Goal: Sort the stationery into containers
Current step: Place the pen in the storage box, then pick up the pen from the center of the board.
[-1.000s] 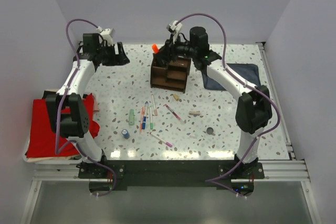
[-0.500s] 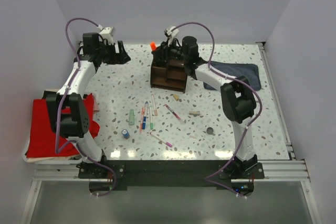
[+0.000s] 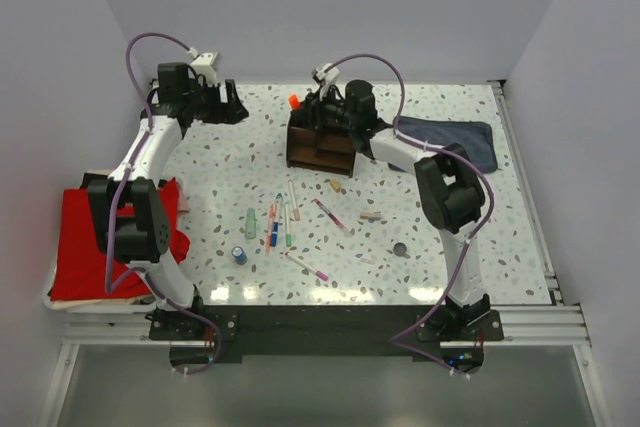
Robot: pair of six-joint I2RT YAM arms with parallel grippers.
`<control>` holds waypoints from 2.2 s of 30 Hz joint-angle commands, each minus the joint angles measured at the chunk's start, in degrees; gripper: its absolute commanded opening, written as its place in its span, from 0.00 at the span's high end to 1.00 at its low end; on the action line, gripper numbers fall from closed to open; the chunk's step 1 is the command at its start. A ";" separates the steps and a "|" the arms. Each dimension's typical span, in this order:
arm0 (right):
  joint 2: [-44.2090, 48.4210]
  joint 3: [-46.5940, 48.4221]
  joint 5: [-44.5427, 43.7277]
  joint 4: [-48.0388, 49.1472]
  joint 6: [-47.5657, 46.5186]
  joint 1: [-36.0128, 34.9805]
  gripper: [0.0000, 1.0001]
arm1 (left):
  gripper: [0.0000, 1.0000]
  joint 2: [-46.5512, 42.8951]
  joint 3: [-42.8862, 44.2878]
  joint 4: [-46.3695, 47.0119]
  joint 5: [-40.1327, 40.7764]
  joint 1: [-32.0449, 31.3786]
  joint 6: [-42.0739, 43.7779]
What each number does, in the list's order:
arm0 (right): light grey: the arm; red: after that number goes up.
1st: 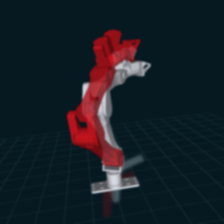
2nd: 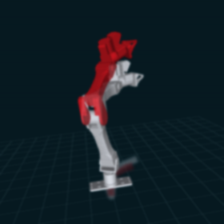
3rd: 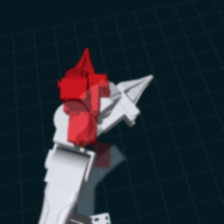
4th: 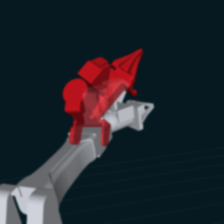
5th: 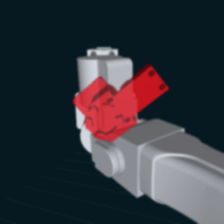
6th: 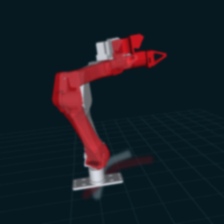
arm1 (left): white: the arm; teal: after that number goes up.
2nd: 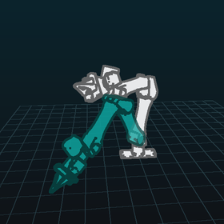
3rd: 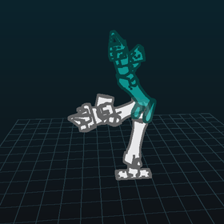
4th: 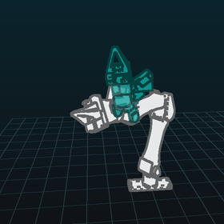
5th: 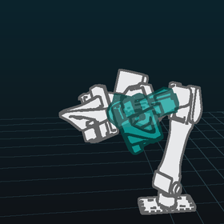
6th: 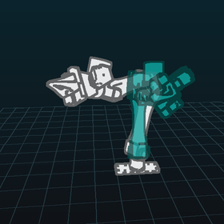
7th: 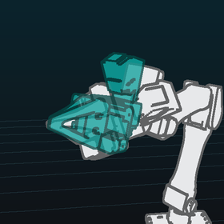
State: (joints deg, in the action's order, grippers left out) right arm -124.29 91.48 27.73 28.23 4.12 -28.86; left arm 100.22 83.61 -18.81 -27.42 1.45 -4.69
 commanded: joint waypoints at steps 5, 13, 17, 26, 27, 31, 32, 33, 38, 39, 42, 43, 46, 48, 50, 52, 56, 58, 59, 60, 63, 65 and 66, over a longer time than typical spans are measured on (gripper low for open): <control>12.73 -4.90 -1.36 -2.91 -3.76 -0.14 0.46 | 0.19 -6.35 -3.45 3.33 -0.79 0.48 0.82; 25.76 -10.53 2.50 -27.49 -12.28 -3.65 0.48 | 0.19 -12.50 -8.37 8.34 1.31 0.48 -0.06; 27.08 -15.01 -3.52 -45.70 -19.41 -9.71 0.50 | 0.19 -16.46 -10.92 8.70 4.82 0.48 -0.23; 21.81 -20.64 -14.80 -49.59 -10.44 -10.95 0.58 | 0.18 -25.69 -17.16 8.44 9.93 1.01 -1.11; 21.46 -20.64 -15.50 -48.63 -10.88 -10.95 0.58 | 0.18 -26.65 -18.13 8.35 9.67 1.09 -1.11; 18.39 -18.62 -16.47 -48.44 -13.08 -10.95 0.59 | 0.18 -28.42 -20.15 8.17 9.40 1.36 -1.11; 17.25 -18.27 -16.56 -48.10 -13.17 -11.04 0.59 | 0.18 -28.68 -20.42 8.17 9.49 1.45 -1.11; 16.72 -17.40 -16.48 -48.18 -13.35 -11.04 0.59 | 0.18 -29.03 -20.86 8.17 9.49 1.53 -1.11; 13.11 -14.85 -16.30 -48.70 -14.23 -10.95 0.60 | 0.18 -29.30 -21.39 8.26 8.96 2.24 -1.55; 12.24 -14.32 -16.21 -48.71 -14.40 -11.04 0.60 | 0.18 -29.21 -21.47 8.17 8.96 2.24 -1.55; 10.65 -13.61 -16.04 -49.06 -14.49 -11.04 0.60 | 0.18 -28.77 -21.21 8.35 9.14 2.41 -1.46; 10.47 -13.52 -16.04 -49.06 -14.67 -11.21 0.61 | 0.18 -28.60 -21.12 8.44 9.23 2.50 -1.46; 9.25 -13.35 -16.65 -49.14 -15.54 -11.65 0.64 | 0.18 -27.98 -21.04 8.79 9.23 2.50 -1.46; 8.72 -13.61 -17.61 -49.76 -15.98 -12.09 0.69 | 0.17 -27.37 -20.86 8.88 9.14 2.59 -1.64; 8.10 -14.22 -18.23 -50.02 -16.42 -12.88 0.76 | 0.18 -26.75 -20.86 9.23 8.88 2.59 -1.73; 7.49 -15.28 -19.29 -50.38 -16.78 -14.02 0.81 | 0.17 -26.22 -20.60 9.40 8.96 2.59 -1.73; 7.83 -18.00 -19.55 -50.29 -16.34 -16.05 0.94 | 0.17 -24.56 -19.54 9.75 8.87 2.59 -1.90; 8.10 -18.62 -19.12 -50.11 -16.07 -16.84 1.00 | 0.18 -24.03 -19.28 9.93 8.70 2.59 -1.99; 8.53 -18.71 -18.94 -50.20 -15.99 -16.84 1.00 | 0.18 -23.50 -19.10 10.02 8.52 2.59 -1.99; 8.71 -18.80 -18.68 -50.29 -15.99 -17.02 1.00 | 0.18 -23.32 -19.02 10.02 8.44 2.59 -1.99; 10.02 -18.27 -17.97 -51.16 -16.25 -17.02 1.00 | 0.18 -22.53 -19.10 10.28 8.17 2.59 -1.90; 11.08 -17.75 -17.18 -51.60 -16.77 -17.02 1.00 | 0.18 -21.83 -19.36 10.55 8.00 2.59 -2.08; 11.43 -17.57 -17.00 -51.69 -16.86 -17.02 1.00 | 0.18 -21.65 -19.37 10.81 7.56 2.59 -2.08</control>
State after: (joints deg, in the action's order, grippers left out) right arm -113.65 75.48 7.18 -18.35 -12.40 -44.84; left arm 77.89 62.35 -11.53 -18.68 3.42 -5.58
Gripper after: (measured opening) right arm 0.037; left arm 0.824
